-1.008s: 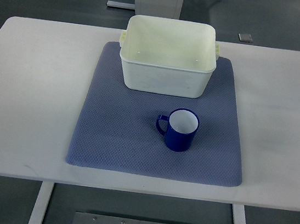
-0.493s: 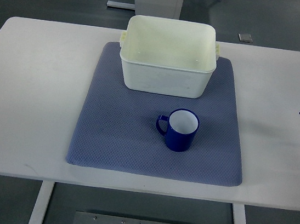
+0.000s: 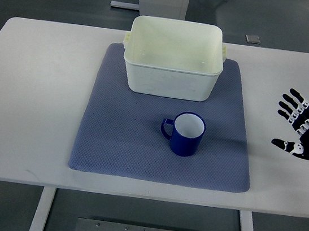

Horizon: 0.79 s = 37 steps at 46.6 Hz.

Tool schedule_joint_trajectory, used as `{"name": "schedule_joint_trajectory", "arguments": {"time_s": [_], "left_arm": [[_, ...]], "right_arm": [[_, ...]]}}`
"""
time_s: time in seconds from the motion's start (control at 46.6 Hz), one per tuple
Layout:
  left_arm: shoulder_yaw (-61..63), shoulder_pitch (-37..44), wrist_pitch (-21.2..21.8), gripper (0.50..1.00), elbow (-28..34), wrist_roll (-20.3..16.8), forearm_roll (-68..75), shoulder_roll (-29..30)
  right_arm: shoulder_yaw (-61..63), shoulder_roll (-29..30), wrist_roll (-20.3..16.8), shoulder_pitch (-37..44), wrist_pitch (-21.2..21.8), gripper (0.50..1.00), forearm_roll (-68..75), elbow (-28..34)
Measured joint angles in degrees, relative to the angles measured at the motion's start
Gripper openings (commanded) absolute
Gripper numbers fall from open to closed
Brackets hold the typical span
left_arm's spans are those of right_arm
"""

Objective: Place cup in box with right hand
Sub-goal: 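Move the right hand toward the dark blue mug, fingers open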

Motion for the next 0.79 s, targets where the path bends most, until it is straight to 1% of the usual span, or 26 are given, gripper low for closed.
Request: {"name": "schedule_joint_trajectory", "arguments": {"time_s": [0.129, 0.279, 0.493, 0.622, 0.794], "left_arm": [[0.0, 0.0, 0.0, 1.0, 0.0, 0.0, 0.0, 0.0], [0.0, 0.0, 0.0, 1.0, 0.0, 0.0, 0.0, 0.0], [0.0, 0.0, 0.0, 1.0, 0.0, 0.0, 0.0, 0.0], [0.0, 0.0, 0.0, 1.0, 0.0, 0.0, 0.0, 0.0], [0.0, 0.0, 0.0, 1.0, 0.0, 0.0, 0.0, 0.0]], "right_arm": [[-1.2, 1.4, -0.2, 0.0, -2.2, 1.0, -4.2, 0.0], [-3.2, 1.6, -0.7, 0.0, -2.4, 1.0, -5.4, 0.1], [-6.2, 1.9, -0.7, 0.1, -2.4, 1.0, -7.0, 2.2], [-6.8, 3.7, -1.8, 0.2, -2.8, 1.0, -7.4, 2.5], [-7.5, 6.1, -3.3, 1.5, -6.1, 1.0, -8.6, 2.3]]}}
